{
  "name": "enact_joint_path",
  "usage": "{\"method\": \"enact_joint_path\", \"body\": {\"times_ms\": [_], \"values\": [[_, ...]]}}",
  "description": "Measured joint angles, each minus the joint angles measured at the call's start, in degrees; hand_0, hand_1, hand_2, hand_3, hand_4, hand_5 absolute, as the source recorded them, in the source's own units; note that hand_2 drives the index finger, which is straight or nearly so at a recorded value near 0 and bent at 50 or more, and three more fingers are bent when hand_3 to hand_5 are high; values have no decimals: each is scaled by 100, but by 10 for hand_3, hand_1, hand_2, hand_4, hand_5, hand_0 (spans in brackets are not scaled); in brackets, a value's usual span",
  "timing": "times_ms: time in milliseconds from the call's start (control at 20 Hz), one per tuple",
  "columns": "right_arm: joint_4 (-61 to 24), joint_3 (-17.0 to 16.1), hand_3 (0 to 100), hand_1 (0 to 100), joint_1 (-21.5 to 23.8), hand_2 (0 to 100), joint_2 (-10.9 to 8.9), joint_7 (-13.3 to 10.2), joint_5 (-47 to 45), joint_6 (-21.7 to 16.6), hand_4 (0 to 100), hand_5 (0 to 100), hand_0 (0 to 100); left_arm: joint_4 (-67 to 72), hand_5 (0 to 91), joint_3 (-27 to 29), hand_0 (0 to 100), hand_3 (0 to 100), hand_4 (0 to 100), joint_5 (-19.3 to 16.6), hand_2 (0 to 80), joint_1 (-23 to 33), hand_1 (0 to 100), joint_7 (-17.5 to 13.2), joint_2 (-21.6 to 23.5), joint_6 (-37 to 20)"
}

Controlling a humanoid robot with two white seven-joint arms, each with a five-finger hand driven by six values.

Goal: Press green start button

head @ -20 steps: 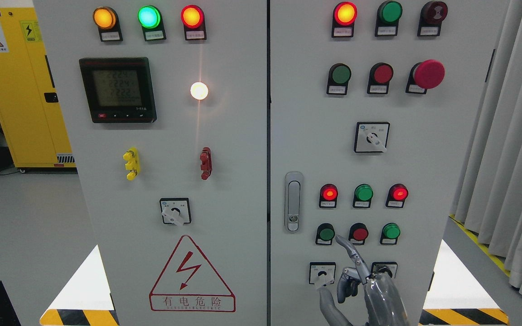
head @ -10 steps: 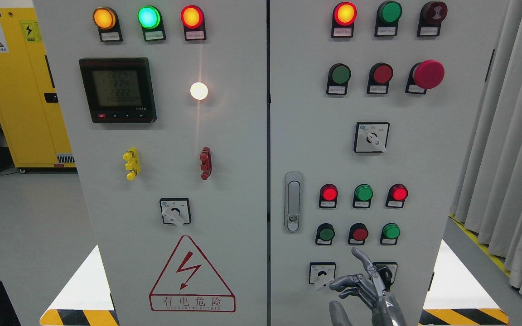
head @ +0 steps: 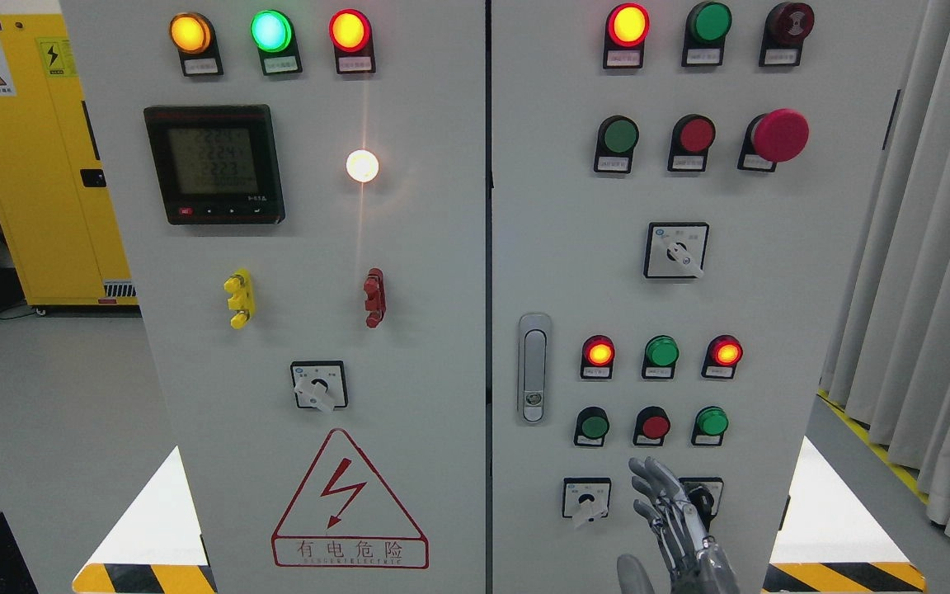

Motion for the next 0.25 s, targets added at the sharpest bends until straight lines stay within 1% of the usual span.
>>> {"method": "enact_joint_path", "body": {"times_ms": [250], "values": [[-37, 19, 15, 443, 13, 0, 0, 1, -43, 35, 38, 37, 330, 0, 0, 0, 120, 0, 0, 0, 0, 0, 556, 0, 0, 0]]}}
